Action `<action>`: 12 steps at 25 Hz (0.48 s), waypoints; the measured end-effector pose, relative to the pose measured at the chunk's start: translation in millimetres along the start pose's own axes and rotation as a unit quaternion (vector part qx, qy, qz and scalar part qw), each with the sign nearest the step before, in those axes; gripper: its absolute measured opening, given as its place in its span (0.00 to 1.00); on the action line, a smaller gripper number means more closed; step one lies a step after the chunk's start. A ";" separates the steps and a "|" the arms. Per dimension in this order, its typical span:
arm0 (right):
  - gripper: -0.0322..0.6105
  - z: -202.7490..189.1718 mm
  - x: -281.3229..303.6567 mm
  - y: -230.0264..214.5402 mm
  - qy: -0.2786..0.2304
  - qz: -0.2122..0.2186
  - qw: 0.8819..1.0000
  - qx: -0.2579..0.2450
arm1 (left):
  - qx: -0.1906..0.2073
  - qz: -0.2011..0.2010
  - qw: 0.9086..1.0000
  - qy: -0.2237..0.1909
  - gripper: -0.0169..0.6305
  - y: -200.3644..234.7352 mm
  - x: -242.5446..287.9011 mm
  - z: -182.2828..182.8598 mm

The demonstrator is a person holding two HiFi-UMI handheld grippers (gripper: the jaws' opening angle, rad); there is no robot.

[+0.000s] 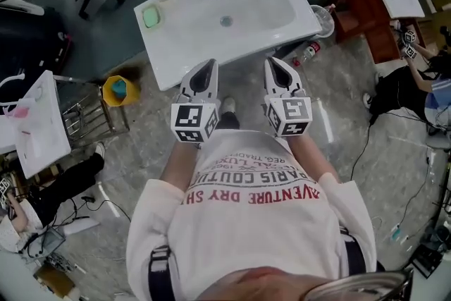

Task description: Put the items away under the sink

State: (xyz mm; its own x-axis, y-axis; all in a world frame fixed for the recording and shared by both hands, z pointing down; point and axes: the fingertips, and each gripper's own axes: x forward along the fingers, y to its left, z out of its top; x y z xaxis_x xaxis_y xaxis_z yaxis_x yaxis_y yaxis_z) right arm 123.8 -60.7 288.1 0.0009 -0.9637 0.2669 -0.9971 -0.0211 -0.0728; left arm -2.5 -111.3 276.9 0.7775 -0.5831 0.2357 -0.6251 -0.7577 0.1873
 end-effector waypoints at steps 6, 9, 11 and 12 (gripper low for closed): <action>0.09 27.5 80.0 -20.4 -0.002 -0.008 1.000 -0.004 | -0.001 -0.020 1.000 0.003 0.06 43.8 70.0 25.7; 0.09 29.9 107.4 -29.2 0.007 -0.009 1.000 -0.002 | -0.009 -0.018 1.000 0.009 0.06 59.4 92.2 27.2; 0.09 30.5 125.4 -38.1 0.013 -0.008 1.000 -0.003 | -0.015 -0.015 1.000 0.016 0.06 67.2 106.6 26.2; 0.09 31.3 134.4 -43.2 0.016 -0.006 1.000 -0.001 | -0.017 -0.012 1.000 0.019 0.06 70.7 113.8 25.8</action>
State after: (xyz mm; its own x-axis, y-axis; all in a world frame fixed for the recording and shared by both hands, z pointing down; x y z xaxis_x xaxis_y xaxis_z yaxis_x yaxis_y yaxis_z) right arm 169.4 -197.7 297.0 0.0113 -0.9546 0.2978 -0.9972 -0.0327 -0.0670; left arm 43.5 -238.8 292.3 0.7893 -0.5529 0.2673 -0.6090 -0.7606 0.2250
